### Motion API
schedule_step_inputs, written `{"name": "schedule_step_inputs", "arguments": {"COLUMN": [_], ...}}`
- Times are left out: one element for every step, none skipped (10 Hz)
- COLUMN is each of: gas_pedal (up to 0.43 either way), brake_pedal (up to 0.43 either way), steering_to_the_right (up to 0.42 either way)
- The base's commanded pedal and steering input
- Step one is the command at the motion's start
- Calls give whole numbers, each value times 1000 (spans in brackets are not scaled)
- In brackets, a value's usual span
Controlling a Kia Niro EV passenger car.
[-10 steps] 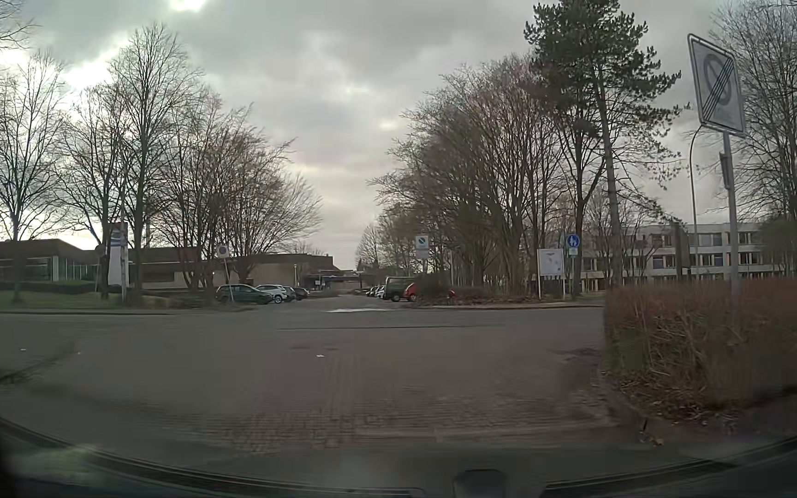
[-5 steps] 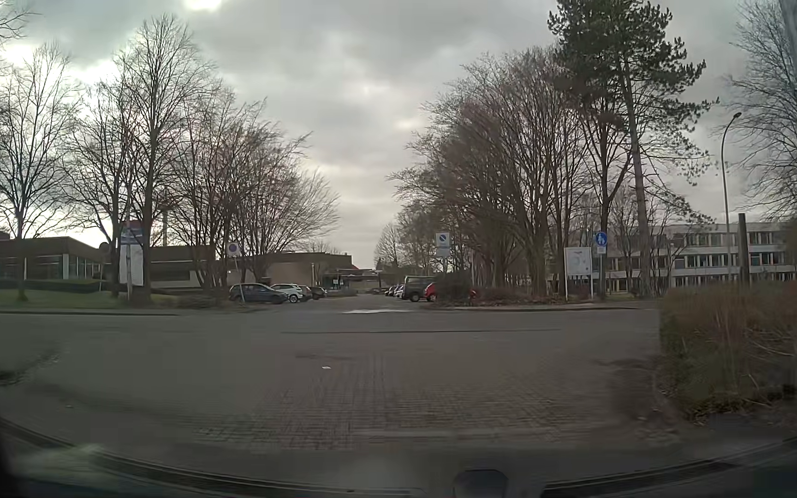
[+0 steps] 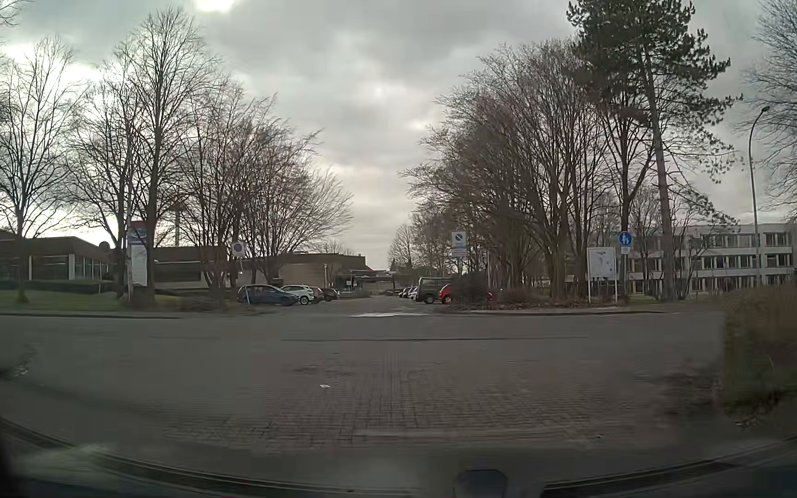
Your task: Follow the waypoints while adhering to traffic rules and regulations
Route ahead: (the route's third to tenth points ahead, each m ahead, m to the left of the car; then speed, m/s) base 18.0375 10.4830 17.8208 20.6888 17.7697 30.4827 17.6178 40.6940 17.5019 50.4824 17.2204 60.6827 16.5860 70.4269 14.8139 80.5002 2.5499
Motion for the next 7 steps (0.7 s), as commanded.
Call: {"name": "schedule_step_inputs", "arguments": {"gas_pedal": [28,28,28,28,28,28,28], "brake_pedal": [0,0,0,0,0,0,0], "steering_to_the_right": [-55,-55,-57,-61,-59,-59,-59]}}
